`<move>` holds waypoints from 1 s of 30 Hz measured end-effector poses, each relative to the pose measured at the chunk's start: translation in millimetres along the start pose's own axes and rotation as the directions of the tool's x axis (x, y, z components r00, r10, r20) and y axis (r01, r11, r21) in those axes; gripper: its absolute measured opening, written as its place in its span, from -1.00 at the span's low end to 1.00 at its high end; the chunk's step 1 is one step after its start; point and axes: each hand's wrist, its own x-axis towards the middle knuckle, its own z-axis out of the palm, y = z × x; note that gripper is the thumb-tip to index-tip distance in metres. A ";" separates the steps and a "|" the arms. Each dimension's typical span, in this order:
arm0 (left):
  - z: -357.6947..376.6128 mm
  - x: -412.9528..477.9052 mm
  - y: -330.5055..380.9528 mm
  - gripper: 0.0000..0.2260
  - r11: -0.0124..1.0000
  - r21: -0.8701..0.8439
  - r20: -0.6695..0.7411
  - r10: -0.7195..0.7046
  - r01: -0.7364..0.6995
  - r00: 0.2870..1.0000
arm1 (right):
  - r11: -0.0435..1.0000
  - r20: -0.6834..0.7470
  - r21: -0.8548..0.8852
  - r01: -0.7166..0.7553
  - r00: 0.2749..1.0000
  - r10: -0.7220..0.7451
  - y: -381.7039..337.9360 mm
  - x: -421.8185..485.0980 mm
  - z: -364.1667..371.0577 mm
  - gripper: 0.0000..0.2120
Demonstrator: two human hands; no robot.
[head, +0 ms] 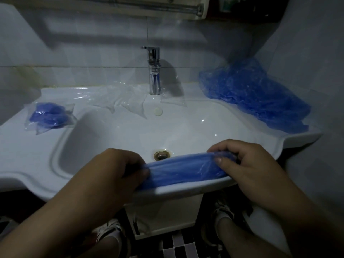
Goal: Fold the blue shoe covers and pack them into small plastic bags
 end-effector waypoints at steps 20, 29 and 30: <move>45.6 -17.1 41.2 -0.47 0.942 0.242 -0.119 0.268 -0.233 0.956 | 0.895 -0.181 -0.408 -0.182 0.977 0.116 -21.8 7.9 31.2 -0.65; 54.4 -12.1 41.1 -0.28 0.889 0.377 0.173 0.207 -0.259 0.963 | 0.964 -0.193 -0.234 -0.127 0.978 0.082 -26.2 6.0 9.9 -0.61; 55.0 -11.5 39.8 -0.29 0.895 0.364 0.175 0.205 -0.257 0.963 | 0.956 -0.210 -0.289 -0.053 0.978 -0.009 -32.5 1.6 10.7 -0.61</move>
